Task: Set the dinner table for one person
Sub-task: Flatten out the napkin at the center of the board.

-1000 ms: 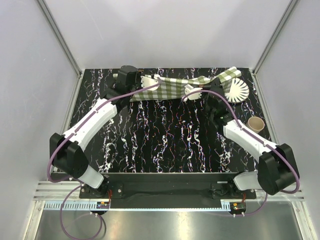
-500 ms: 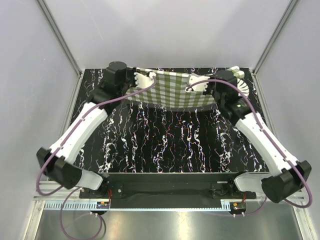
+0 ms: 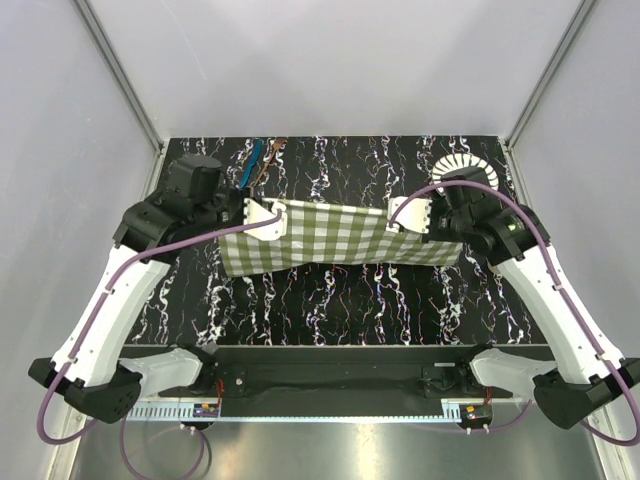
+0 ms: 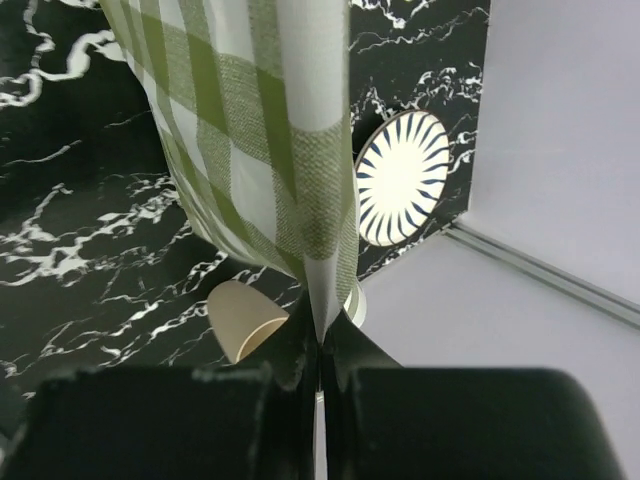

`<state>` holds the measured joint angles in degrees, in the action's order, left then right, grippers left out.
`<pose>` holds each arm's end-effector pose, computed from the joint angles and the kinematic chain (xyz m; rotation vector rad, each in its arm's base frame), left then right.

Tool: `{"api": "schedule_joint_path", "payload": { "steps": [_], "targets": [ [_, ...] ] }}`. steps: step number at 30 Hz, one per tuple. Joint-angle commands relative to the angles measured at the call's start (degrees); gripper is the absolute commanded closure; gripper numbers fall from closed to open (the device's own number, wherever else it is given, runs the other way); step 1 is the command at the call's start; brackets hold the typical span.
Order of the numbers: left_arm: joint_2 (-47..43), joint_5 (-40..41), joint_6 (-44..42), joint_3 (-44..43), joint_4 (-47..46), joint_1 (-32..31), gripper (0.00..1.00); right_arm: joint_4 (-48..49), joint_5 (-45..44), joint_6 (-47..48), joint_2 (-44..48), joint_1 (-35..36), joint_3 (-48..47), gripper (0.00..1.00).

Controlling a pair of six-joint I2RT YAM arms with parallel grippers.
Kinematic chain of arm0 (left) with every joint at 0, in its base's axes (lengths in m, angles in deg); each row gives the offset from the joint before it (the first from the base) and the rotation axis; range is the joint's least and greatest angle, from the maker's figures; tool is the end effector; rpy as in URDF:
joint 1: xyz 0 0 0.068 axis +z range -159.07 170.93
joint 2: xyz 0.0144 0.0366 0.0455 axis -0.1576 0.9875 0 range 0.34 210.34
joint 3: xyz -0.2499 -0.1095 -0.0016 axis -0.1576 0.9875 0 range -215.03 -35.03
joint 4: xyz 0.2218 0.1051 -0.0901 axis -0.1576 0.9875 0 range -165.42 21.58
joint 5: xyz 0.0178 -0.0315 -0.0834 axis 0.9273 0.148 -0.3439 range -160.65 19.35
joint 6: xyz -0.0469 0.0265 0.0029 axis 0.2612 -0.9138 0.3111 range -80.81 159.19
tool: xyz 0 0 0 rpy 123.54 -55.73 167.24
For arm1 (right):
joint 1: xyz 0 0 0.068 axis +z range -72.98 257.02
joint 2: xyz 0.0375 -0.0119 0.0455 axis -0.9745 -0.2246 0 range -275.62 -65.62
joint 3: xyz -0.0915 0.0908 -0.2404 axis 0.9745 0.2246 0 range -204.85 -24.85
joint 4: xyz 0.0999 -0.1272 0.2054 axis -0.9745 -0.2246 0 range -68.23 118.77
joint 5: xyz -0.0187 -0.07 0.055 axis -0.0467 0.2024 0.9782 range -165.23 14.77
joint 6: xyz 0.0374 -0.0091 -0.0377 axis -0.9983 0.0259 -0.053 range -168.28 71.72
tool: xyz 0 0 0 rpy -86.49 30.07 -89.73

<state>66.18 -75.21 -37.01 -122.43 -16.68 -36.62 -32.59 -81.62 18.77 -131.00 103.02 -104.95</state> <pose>0.1803 -0.0972 0.4341 1.7924 1.3502 0.3775 0.1878 0.0871 0.3942 -1.7263 1.7113 -0.4658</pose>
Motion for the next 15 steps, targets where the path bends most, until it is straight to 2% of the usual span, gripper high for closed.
{"api": "schedule_joint_path", "payload": {
  "steps": [1, 5, 9, 11, 15],
  "targets": [
    [-0.54, 10.18, 1.76, -7.87, 13.93, 3.03, 1.0, -17.11, -6.27, -3.67, 0.35, -2.18, -8.13, 1.0],
    [0.77, 9.48, 3.78, -12.61, 18.51, 3.12, 1.0, -25.8, -2.41, -7.19, -4.47, -2.18, -17.96, 1.0],
    [1.92, 9.04, 6.15, -14.82, 19.48, 3.12, 1.0, -29.33, 0.32, -10.61, -8.0, -2.18, -24.4, 1.0],
    [2.71, 7.29, 6.24, -17.35, 22.8, 3.12, 1.0, -32.24, 2.86, -11.76, -10.36, -2.18, -28.16, 1.0],
    [6.13, 4.91, 8.16, -24.13, 30.03, 3.03, 1.0, -32.33, 5.07, -12.47, -9.68, -2.09, -27.14, 1.0]
  ]
}}
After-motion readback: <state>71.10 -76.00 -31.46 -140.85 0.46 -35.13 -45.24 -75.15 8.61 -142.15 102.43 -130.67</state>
